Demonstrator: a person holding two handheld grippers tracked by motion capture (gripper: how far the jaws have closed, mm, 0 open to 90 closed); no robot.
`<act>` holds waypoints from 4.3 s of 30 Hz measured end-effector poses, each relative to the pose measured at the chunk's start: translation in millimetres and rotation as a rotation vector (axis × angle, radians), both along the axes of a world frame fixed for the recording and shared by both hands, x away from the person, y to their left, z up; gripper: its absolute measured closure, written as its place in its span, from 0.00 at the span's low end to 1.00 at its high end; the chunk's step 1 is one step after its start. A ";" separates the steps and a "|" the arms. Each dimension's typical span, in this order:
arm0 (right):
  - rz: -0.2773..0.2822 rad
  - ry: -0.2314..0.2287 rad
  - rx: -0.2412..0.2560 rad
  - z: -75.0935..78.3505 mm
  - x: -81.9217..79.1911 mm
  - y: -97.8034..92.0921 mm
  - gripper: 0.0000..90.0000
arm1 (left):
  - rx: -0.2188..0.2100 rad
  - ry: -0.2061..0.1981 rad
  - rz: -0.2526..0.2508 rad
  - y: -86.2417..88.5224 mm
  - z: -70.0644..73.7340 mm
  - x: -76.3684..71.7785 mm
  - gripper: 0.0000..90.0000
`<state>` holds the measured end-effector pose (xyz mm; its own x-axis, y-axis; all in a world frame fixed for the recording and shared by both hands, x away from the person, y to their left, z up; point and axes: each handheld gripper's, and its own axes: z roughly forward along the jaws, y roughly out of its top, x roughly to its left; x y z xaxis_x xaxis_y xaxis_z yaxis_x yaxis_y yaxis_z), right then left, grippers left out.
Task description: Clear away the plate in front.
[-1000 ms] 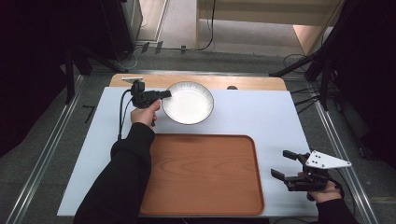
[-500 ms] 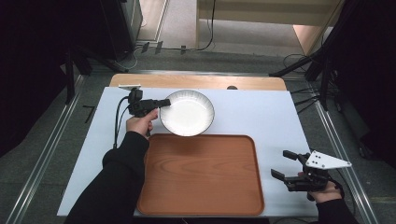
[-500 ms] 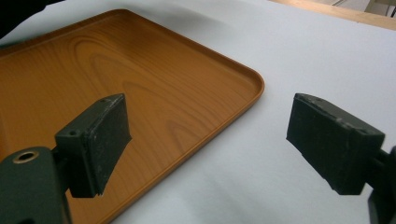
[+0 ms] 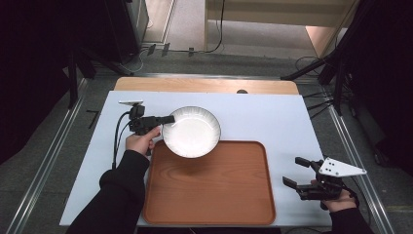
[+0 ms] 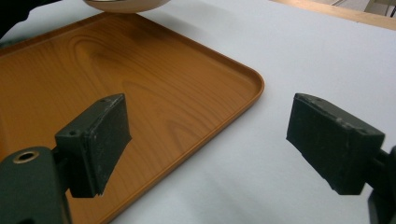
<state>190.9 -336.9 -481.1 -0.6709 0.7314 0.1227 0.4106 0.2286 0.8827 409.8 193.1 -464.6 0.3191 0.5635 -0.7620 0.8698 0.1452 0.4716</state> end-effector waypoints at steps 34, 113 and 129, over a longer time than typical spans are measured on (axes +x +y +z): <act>0.014 0.001 0.002 0.1 0.8 1.5 0.16 | 0.036 -0.012 -0.071 2.6 -8.9 -50.7 0.90; 0.035 0.006 0.001 -0.2 1.1 3.5 0.16 | 0.392 -0.140 -0.357 -49.9 -22.6 -69.0 0.71; 0.035 0.006 0.003 -0.4 1.2 3.4 0.16 | 0.412 -0.113 -0.394 -42.6 -9.3 -73.1 0.42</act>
